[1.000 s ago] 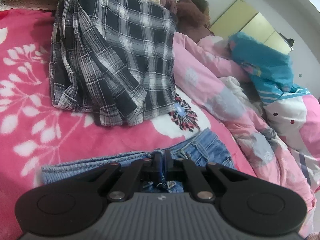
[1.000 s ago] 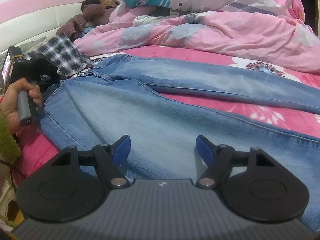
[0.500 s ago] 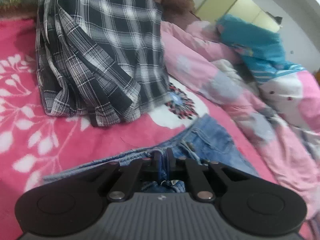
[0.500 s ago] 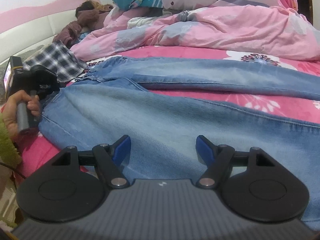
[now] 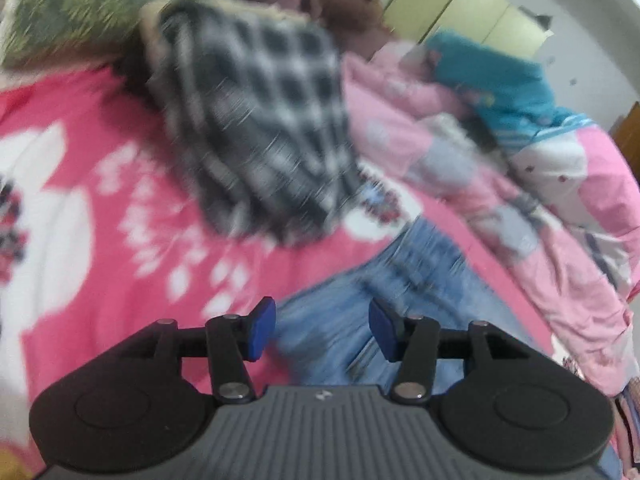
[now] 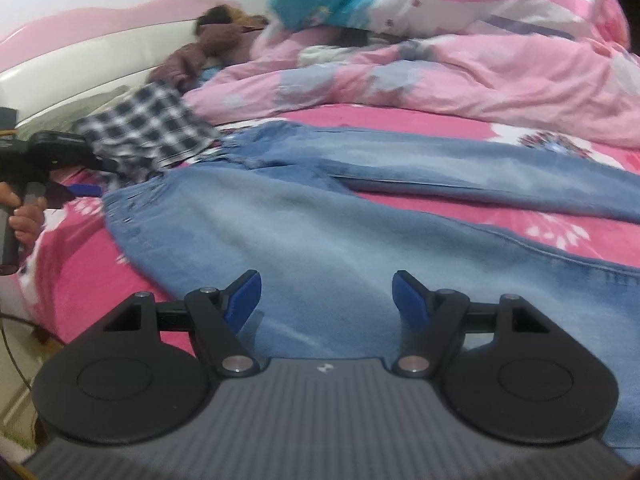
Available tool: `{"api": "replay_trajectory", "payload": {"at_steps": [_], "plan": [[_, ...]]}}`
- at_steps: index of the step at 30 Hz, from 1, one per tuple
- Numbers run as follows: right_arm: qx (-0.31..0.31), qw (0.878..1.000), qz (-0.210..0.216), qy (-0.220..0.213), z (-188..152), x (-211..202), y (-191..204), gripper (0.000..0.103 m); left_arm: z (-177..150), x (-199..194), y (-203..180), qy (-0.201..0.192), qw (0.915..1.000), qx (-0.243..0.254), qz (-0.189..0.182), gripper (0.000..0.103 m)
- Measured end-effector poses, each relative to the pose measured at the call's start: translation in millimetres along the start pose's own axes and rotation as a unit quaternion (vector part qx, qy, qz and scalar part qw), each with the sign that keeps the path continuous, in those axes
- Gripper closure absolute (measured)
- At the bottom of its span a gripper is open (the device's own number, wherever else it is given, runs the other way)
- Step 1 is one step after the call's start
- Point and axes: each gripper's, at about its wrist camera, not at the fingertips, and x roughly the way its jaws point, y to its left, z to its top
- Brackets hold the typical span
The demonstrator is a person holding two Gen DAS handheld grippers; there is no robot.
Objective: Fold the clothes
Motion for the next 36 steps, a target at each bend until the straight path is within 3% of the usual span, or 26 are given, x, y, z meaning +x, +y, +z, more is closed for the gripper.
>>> {"api": "replay_trajectory", "payload": {"at_steps": [4, 7, 9, 11, 14, 16, 17, 19, 25, 28, 31, 34, 36], "plan": [[-0.078, 0.996, 0.043, 0.005, -0.6, 2.4, 25.6, 0.031, -16.1, 10.2, 11.2, 0.038, 0.9989, -0.024, -0.016, 0.051], [-0.151, 0.986, 0.065, 0.011, -2.4, 6.9, 50.4, 0.037, -18.3, 11.2, 11.6, 0.029, 0.9990, -0.027, -0.020, 0.053], [-0.208, 0.976, 0.069, 0.017, -5.2, 13.1, 69.0, 0.048, -18.0, 14.7, 11.5, 0.025, 0.9989, -0.035, -0.018, 0.068], [-0.255, 0.964, 0.066, 0.021, -8.7, 20.5, 83.0, 0.057, -17.8, 19.3, 11.2, 0.026, 0.9990, -0.037, -0.006, 0.076], [-0.321, 0.945, 0.056, 0.024, -13.7, 32.3, 102.5, 0.063, -18.5, 21.5, 10.2, 0.021, 0.9991, -0.036, -0.001, 0.079], [-0.349, 0.936, 0.045, 0.024, -15.6, 39.8, 111.2, 0.074, -20.3, 21.1, 9.7, 0.014, 0.9992, -0.036, 0.000, 0.082], [-0.357, 0.933, 0.036, 0.024, -15.0, 42.2, 114.0, 0.090, -20.6, 20.3, 9.1, 0.011, 0.9992, -0.038, 0.000, 0.086], [-0.368, 0.929, 0.025, 0.022, -9.4, 40.1, 117.7, 0.098, -18.8, 15.7, 7.6, 0.004, 0.9991, -0.041, -0.003, 0.091], [-0.324, 0.941, 0.086, 0.041, 13.1, 17.2, 111.6, 0.099, -6.9, 5.8, -3.4, -0.009, 0.9998, -0.012, -0.008, 0.092], [-0.297, 0.947, 0.101, 0.069, 0.0, 34.3, 106.4, 0.099, -10.9, 16.4, 2.3, 0.003, 0.9998, -0.018, 0.005, 0.092], [-0.271, 0.955, 0.101, 0.061, -7.0, 36.2, 103.7, 0.095, -15.9, 19.7, 11.6, 0.009, 0.9998, -0.017, 0.001, 0.089], [-0.253, 0.960, 0.104, 0.056, -2.1, 24.1, 99.9, 0.085, -14.4, 13.2, 18.9, 0.008, 0.9998, -0.017, -0.009, 0.078], [-0.231, 0.966, 0.114, 0.040, 3.7, 11.9, 93.2, 0.074, -12.3, 0.1, 21.4, -0.018, 0.9997, -0.016, 0.004, 0.067]]}}
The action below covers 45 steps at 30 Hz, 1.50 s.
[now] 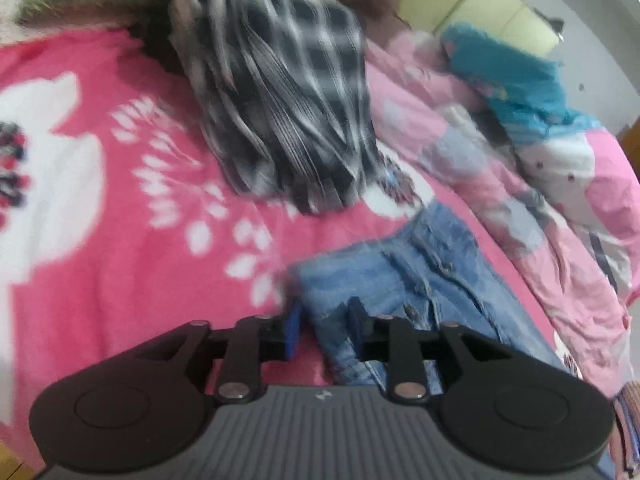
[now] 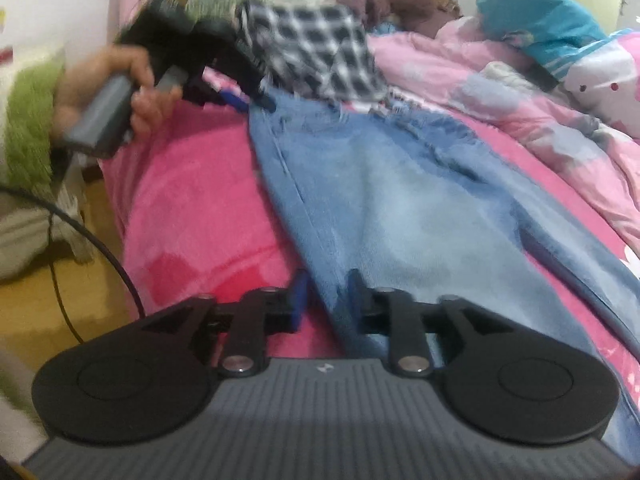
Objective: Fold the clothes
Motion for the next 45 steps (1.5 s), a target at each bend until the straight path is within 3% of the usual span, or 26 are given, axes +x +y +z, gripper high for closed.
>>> {"api": "replay_trajectory", "payload": {"at_steps": [3, 5, 8, 10, 13, 15, 18, 20, 24, 26, 28, 32, 35, 39, 41, 43, 45], "plan": [[0.079, 0.996, 0.002, -0.040, -1.0, -30.6, -21.1, 0.073, 0.3, -24.6, -2.8, -0.061, 0.9973, 0.026, 0.032, 0.063], [0.145, 0.987, -0.018, -0.061, -4.2, -41.4, -44.1, 0.073, -2.8, -36.8, -14.3, -0.091, 0.9933, 0.063, 0.034, 0.063], [0.214, 0.973, -0.052, -0.070, -7.0, -36.6, -72.9, 0.075, -17.4, -30.7, -49.7, -0.072, 0.9881, 0.135, -0.016, 0.064], [0.229, 0.969, -0.039, -0.079, -0.5, -22.9, -78.5, 0.078, -29.2, -23.4, -75.4, -0.052, 0.9804, 0.183, -0.054, 0.064], [0.240, 0.967, -0.019, -0.085, 16.3, 6.7, -81.1, 0.079, -47.2, -5.7, -105.1, -0.034, 0.9701, 0.231, -0.066, 0.066], [0.237, 0.968, -0.005, -0.079, 31.2, 34.4, -77.4, 0.079, -53.2, 6.2, -110.3, -0.033, 0.9695, 0.238, -0.048, 0.070], [0.231, 0.972, 0.009, -0.035, 36.1, 77.7, -67.7, 0.080, -52.6, 24.3, -102.1, -0.022, 0.9716, 0.235, -0.006, 0.081], [0.219, 0.975, 0.017, -0.014, 31.3, 91.3, -52.3, 0.081, -49.1, 29.8, -90.0, -0.010, 0.9746, 0.224, -0.007, 0.083], [0.172, 0.982, 0.076, -0.033, 13.1, 58.1, 1.4, 0.081, -43.7, 32.2, -77.1, -0.005, 0.9740, 0.225, -0.023, 0.089], [0.146, 0.985, 0.084, -0.032, 9.1, 44.3, 14.1, 0.081, -39.8, 33.0, -71.6, 0.000, 0.9765, 0.212, -0.038, 0.089], [0.141, 0.986, 0.081, -0.034, 18.7, 39.9, 6.8, 0.082, -36.8, 33.4, -69.0, 0.003, 0.9774, 0.207, -0.045, 0.089], [0.209, 0.975, 0.035, -0.063, 49.5, 63.3, -30.3, 0.082, -35.3, 30.2, -67.8, -0.002, 0.9787, 0.201, -0.041, 0.089], [0.237, 0.970, 0.035, -0.034, 55.1, 94.4, -30.5, 0.083, -32.0, 24.9, -65.6, -0.010, 0.9804, 0.194, -0.035, 0.089], [0.175, 0.979, 0.102, -0.027, 41.8, 83.3, 18.7, 0.080, -26.3, 18.3, -63.0, -0.020, 0.9806, 0.192, -0.033, 0.083], [0.185, 0.972, 0.140, -0.048, 32.4, 55.1, 14.5, 0.083, -25.8, 15.0, -66.3, -0.020, 0.9794, 0.196, -0.044, 0.081], [0.211, 0.969, 0.108, -0.065, 22.0, 25.3, -5.4, 0.084, -25.3, 11.6, -69.5, -0.021, 0.9781, 0.200, -0.056, 0.080], [0.233, 0.969, 0.025, -0.076, 7.5, -3.6, -32.6, 0.082, -28.5, 8.3, -78.6, -0.019, 0.9740, 0.212, -0.076, 0.073]]}}
